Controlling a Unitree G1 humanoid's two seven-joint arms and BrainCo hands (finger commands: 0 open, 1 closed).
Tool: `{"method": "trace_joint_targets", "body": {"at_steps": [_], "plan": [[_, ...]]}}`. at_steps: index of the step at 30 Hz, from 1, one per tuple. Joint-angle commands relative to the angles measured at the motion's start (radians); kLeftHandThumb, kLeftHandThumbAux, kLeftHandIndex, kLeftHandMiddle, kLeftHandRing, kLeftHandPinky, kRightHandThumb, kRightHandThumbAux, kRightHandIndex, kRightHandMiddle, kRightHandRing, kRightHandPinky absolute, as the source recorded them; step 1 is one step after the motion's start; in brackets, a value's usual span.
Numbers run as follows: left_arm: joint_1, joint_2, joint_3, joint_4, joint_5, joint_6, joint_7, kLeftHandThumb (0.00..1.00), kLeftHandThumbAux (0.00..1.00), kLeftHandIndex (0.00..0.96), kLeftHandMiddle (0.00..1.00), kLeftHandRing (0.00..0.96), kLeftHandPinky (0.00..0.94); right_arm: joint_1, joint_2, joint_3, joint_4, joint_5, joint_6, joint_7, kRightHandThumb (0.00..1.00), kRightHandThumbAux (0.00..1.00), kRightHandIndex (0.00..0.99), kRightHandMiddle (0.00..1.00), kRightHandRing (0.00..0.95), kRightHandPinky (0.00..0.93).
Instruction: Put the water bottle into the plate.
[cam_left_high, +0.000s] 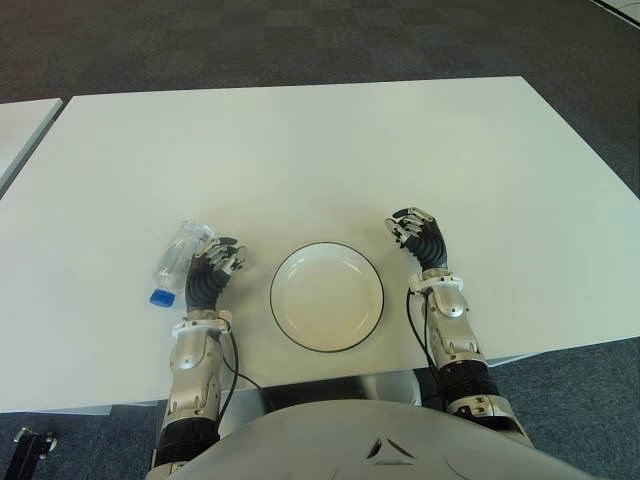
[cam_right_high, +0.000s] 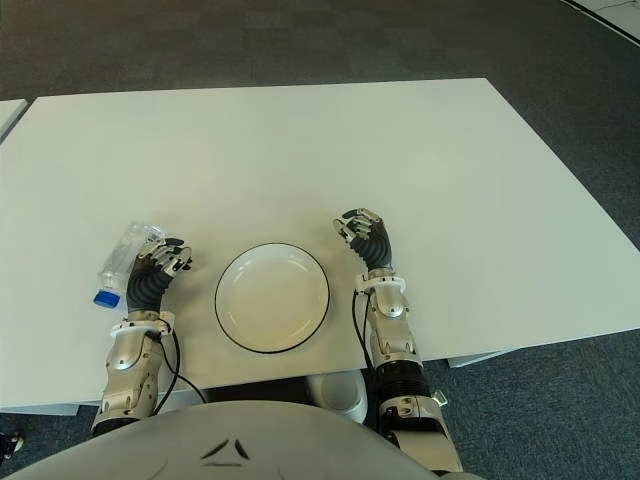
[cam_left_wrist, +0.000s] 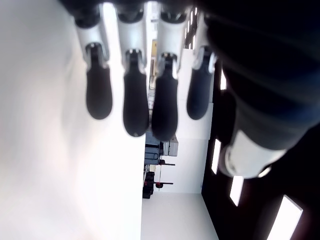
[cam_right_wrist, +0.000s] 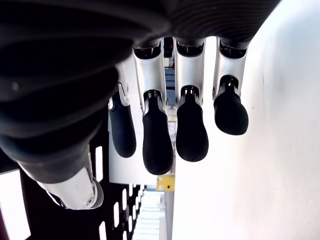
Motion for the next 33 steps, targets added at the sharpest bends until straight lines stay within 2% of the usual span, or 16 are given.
{"method": "trace_joint_targets", "body": {"at_steps": [1,6,9,14,17,22,25,33], "plan": [[0.021,0.000,-0.011,0.007,0.037,-0.003,0.013,0.708,0.708,0.436,0.585,0.556,0.543,0.005,0.004,0.002,0.009,0.007,0.007,0.006,0.710,0.725,0.437,0.693,0.704,0.724],[0.041,-0.003,-0.018,-0.019,0.107,-0.034,0.053,0.707,0.710,0.436,0.584,0.555,0.538,0.006,0.004,0.001,0.009,0.010,0.006,0.009,0.710,0.725,0.437,0.691,0.699,0.719],[0.093,-0.018,-0.035,-0.117,0.241,-0.036,0.142,0.706,0.711,0.435,0.581,0.553,0.539,0.006,0.004,0.000,0.009,0.009,0.005,0.010,0.710,0.725,0.437,0.693,0.702,0.727],[0.139,-0.032,-0.068,-0.216,0.462,-0.046,0.287,0.705,0.714,0.434,0.584,0.561,0.561,0.006,0.002,0.002,0.011,0.006,0.000,0.011,0.710,0.725,0.437,0.697,0.707,0.734],[0.139,-0.017,-0.078,-0.218,0.624,-0.060,0.414,0.705,0.715,0.433,0.598,0.577,0.577,0.004,0.001,0.003,0.012,0.004,-0.002,0.012,0.710,0.725,0.437,0.699,0.708,0.733],[0.127,0.013,-0.092,-0.203,0.809,-0.044,0.577,0.705,0.716,0.432,0.623,0.605,0.618,0.003,0.000,0.003,0.013,0.003,0.003,0.011,0.710,0.725,0.437,0.697,0.706,0.727],[0.119,0.031,-0.104,-0.191,0.879,-0.041,0.655,0.706,0.717,0.432,0.629,0.617,0.628,0.001,0.000,0.003,0.015,0.003,0.003,0.011,0.711,0.725,0.437,0.696,0.704,0.725],[0.124,0.063,-0.137,-0.204,0.970,-0.017,0.782,0.708,0.717,0.432,0.631,0.634,0.665,-0.003,0.000,0.003,0.024,0.001,0.001,0.008,0.711,0.724,0.438,0.695,0.701,0.721]]}}
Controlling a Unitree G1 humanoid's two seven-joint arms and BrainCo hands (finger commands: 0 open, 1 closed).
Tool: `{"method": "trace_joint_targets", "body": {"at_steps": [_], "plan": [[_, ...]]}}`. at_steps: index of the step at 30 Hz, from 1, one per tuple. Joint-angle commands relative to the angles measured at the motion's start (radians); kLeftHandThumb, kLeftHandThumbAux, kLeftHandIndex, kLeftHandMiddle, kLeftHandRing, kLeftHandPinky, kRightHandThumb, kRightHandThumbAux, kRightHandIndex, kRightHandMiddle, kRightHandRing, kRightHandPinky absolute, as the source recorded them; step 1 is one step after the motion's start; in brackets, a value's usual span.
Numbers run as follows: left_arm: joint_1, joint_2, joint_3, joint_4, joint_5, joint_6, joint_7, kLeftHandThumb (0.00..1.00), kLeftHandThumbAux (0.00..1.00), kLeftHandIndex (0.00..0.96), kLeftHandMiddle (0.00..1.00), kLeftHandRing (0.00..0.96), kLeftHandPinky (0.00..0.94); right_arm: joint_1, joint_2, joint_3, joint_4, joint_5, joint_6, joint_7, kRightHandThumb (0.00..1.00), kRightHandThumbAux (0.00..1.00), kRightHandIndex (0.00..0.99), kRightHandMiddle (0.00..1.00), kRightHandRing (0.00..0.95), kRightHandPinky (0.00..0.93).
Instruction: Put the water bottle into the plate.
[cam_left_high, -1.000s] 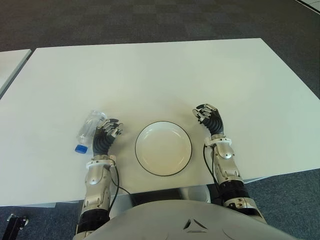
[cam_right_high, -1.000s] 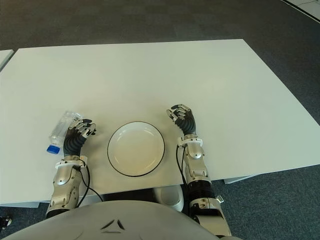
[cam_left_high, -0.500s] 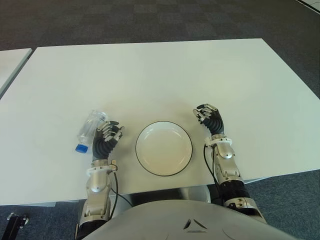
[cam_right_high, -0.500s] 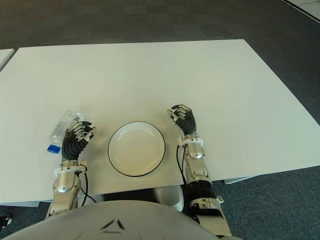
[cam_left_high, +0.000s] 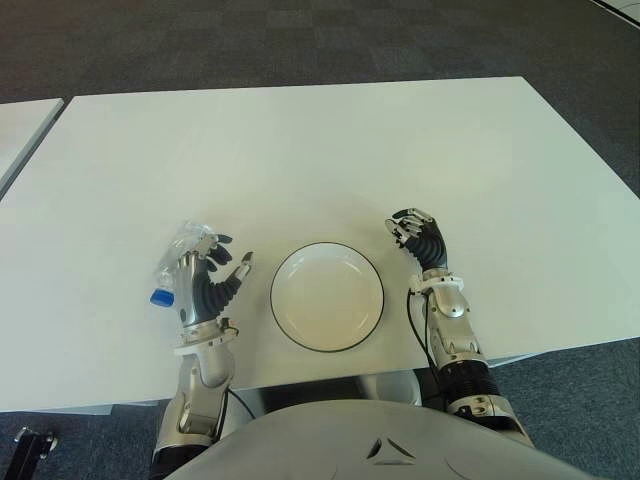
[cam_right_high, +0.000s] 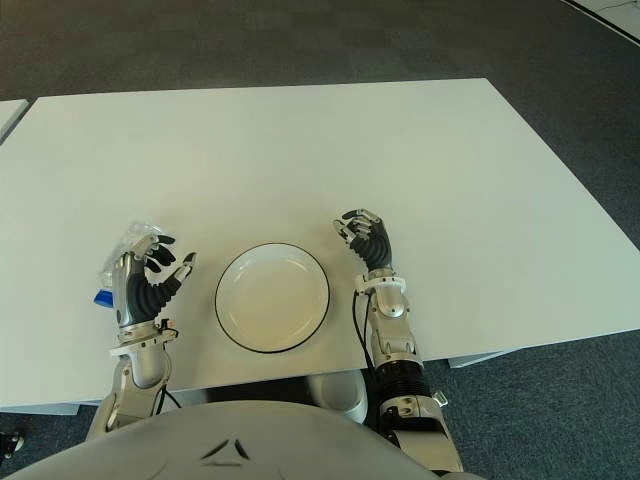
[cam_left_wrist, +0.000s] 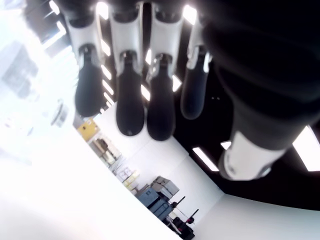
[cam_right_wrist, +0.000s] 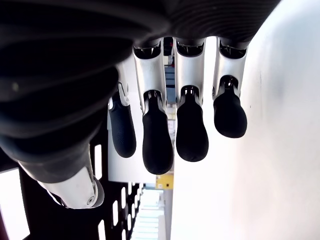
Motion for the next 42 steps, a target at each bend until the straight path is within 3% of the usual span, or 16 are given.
{"method": "trace_joint_targets", "body": {"at_steps": [1,6,11,17,18,20,23,28,30,38,42], "plan": [[0.009,0.019,-0.021,-0.014,0.058,0.025,0.068,0.708,0.717,0.432,0.626,0.632,0.661,-0.004,0.002,0.002,0.018,-0.001,0.001,-0.002,0.711,0.724,0.438,0.696,0.701,0.721],[0.013,0.022,-0.033,-0.032,0.121,0.054,0.169,0.708,0.717,0.432,0.577,0.599,0.612,-0.007,0.003,0.003,0.022,-0.008,-0.002,-0.009,0.711,0.725,0.438,0.697,0.701,0.723],[-0.034,0.002,-0.032,-0.009,0.199,0.100,0.400,0.708,0.717,0.432,0.509,0.509,0.491,-0.008,0.002,0.004,0.022,-0.006,0.001,-0.006,0.711,0.725,0.438,0.698,0.702,0.728],[-0.081,0.000,-0.038,0.023,0.241,0.180,0.547,0.687,0.723,0.407,0.291,0.254,0.206,-0.012,0.002,0.004,0.026,-0.004,0.003,-0.006,0.711,0.725,0.438,0.699,0.703,0.724],[-0.086,-0.003,-0.038,0.026,0.242,0.199,0.556,0.537,0.716,0.290,0.214,0.174,0.132,-0.012,0.002,0.004,0.027,-0.003,0.004,-0.006,0.711,0.725,0.438,0.698,0.702,0.722],[-0.086,-0.023,-0.033,0.024,0.230,0.260,0.537,0.374,0.674,0.142,0.105,0.077,0.054,-0.013,0.003,0.004,0.029,-0.002,0.002,-0.006,0.711,0.725,0.438,0.698,0.702,0.721],[-0.078,-0.033,-0.019,0.045,0.204,0.333,0.518,0.337,0.570,0.059,0.043,0.031,0.022,-0.014,0.004,0.004,0.033,-0.003,-0.002,-0.008,0.711,0.725,0.437,0.697,0.702,0.722],[-0.130,-0.016,0.021,0.078,0.175,0.492,0.415,0.413,0.326,0.007,0.005,0.004,0.002,-0.015,0.006,0.003,0.035,-0.004,-0.004,-0.013,0.710,0.725,0.437,0.697,0.703,0.724],[-0.155,-0.008,0.033,0.092,0.162,0.545,0.371,0.445,0.275,0.003,0.002,0.002,0.001,-0.015,0.007,0.003,0.035,-0.003,-0.001,-0.015,0.710,0.726,0.437,0.695,0.702,0.722],[-0.149,-0.026,-0.018,-0.009,0.251,0.890,0.060,0.496,0.163,0.000,0.000,0.000,0.000,-0.012,0.005,0.003,0.029,-0.004,0.003,-0.020,0.711,0.725,0.437,0.692,0.697,0.716],[-0.158,-0.013,-0.047,-0.040,0.286,0.997,-0.052,0.503,0.145,0.000,0.000,0.000,0.000,-0.010,0.005,0.003,0.027,-0.002,0.002,-0.019,0.710,0.725,0.437,0.691,0.697,0.717]]}}
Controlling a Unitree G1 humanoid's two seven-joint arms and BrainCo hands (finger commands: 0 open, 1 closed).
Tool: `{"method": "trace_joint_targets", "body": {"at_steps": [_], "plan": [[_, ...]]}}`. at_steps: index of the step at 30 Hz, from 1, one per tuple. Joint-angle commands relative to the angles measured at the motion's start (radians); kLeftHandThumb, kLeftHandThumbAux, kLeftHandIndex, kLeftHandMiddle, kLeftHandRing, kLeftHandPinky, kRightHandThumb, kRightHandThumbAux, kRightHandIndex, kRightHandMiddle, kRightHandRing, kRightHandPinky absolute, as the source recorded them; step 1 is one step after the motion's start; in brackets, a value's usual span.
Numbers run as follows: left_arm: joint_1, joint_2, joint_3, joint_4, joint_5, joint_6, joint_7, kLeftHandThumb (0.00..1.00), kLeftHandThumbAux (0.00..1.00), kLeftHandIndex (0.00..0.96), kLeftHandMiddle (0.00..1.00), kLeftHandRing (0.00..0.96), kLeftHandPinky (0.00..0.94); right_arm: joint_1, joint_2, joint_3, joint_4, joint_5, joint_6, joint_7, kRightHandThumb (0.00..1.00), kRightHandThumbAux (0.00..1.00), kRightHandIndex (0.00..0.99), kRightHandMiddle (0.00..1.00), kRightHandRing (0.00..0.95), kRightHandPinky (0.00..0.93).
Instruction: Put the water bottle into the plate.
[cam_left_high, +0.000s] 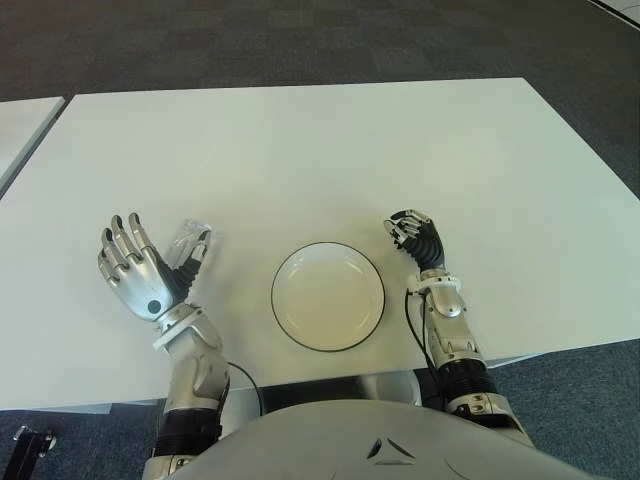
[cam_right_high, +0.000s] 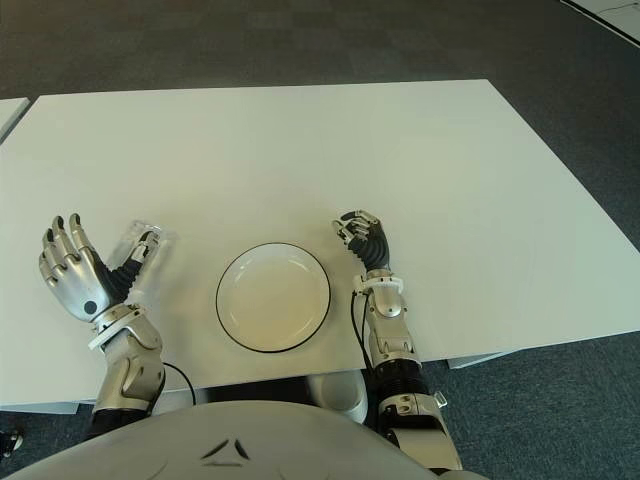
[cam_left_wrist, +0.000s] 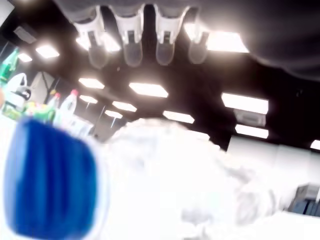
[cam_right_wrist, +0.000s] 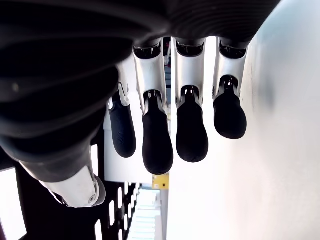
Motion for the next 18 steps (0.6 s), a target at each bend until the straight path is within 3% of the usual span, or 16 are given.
{"method": "trace_joint_targets", "body": {"at_steps": [1,7,18], "plan": [[-0.011,0.010,-0.039,-0.037,0.043,0.119,-0.134,0.504,0.141,0.000,0.000,0.000,0.000,0.000,0.004,-0.001,0.002,0.003,0.002,-0.001,0.710,0.725,0.437,0.691,0.697,0.717],[-0.065,0.061,-0.071,-0.005,0.058,0.199,-0.252,0.498,0.119,0.000,0.000,0.000,0.000,0.004,0.006,-0.002,-0.003,0.006,0.004,-0.004,0.710,0.726,0.437,0.690,0.697,0.719],[-0.150,0.157,-0.149,0.110,0.047,0.255,-0.408,0.484,0.130,0.000,0.000,0.000,0.000,0.012,0.010,0.002,-0.022,0.003,0.011,-0.010,0.709,0.727,0.437,0.694,0.702,0.726]]}}
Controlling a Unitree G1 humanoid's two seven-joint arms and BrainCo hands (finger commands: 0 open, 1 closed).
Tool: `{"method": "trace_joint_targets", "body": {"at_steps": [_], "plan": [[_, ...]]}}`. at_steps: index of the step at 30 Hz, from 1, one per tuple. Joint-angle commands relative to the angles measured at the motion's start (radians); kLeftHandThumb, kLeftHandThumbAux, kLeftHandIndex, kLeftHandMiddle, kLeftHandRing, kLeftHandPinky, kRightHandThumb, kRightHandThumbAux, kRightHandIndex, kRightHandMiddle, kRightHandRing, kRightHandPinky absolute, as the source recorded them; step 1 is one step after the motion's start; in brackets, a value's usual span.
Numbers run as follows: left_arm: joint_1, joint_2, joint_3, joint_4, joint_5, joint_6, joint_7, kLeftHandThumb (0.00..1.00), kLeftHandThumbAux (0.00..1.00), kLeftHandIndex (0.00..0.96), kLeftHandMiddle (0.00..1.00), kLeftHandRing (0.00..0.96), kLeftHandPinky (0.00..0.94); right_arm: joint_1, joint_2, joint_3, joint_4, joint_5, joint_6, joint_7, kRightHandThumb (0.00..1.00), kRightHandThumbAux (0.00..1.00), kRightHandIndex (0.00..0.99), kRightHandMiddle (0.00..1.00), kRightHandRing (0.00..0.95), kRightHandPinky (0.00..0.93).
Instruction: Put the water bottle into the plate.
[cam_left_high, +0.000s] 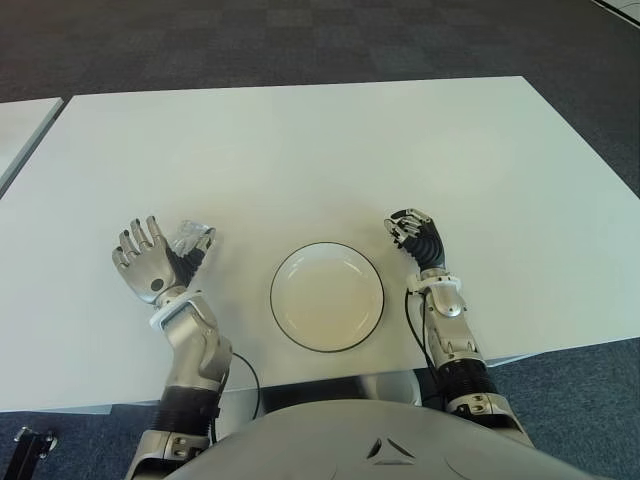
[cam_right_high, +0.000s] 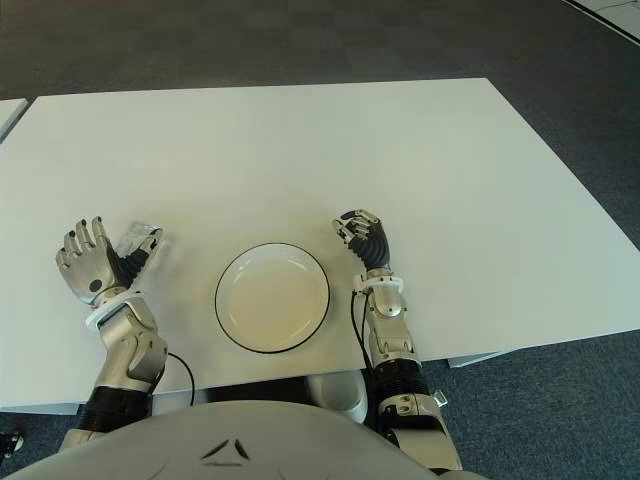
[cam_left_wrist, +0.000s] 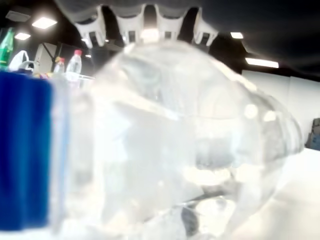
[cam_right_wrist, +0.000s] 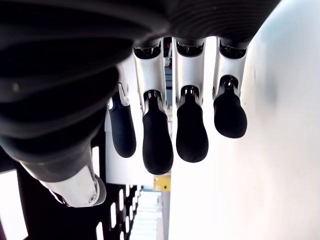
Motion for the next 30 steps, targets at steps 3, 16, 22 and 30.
{"method": "trace_joint_targets", "body": {"at_steps": [3,16,22,30], "plan": [[-0.059,0.047,-0.055,0.101,-0.011,0.034,-0.119,0.476,0.144,0.000,0.000,0.000,0.000,0.012,0.009,0.000,-0.016,0.004,0.014,-0.006,0.709,0.727,0.437,0.694,0.703,0.726],[-0.187,0.118,-0.110,0.324,-0.114,-0.058,-0.167,0.460,0.203,0.000,0.000,0.000,0.000,0.027,0.014,-0.003,-0.047,0.007,0.015,-0.009,0.709,0.726,0.436,0.688,0.703,0.728],[-0.222,0.138,-0.136,0.396,-0.137,-0.108,-0.152,0.467,0.234,0.000,0.000,0.000,0.000,0.032,0.014,-0.002,-0.057,0.007,0.013,-0.008,0.709,0.726,0.437,0.692,0.706,0.735],[-0.281,0.137,-0.146,0.512,-0.178,-0.180,-0.103,0.512,0.305,0.000,0.000,0.000,0.000,0.036,0.016,-0.001,-0.067,0.008,0.018,-0.010,0.709,0.725,0.437,0.697,0.713,0.742]]}}
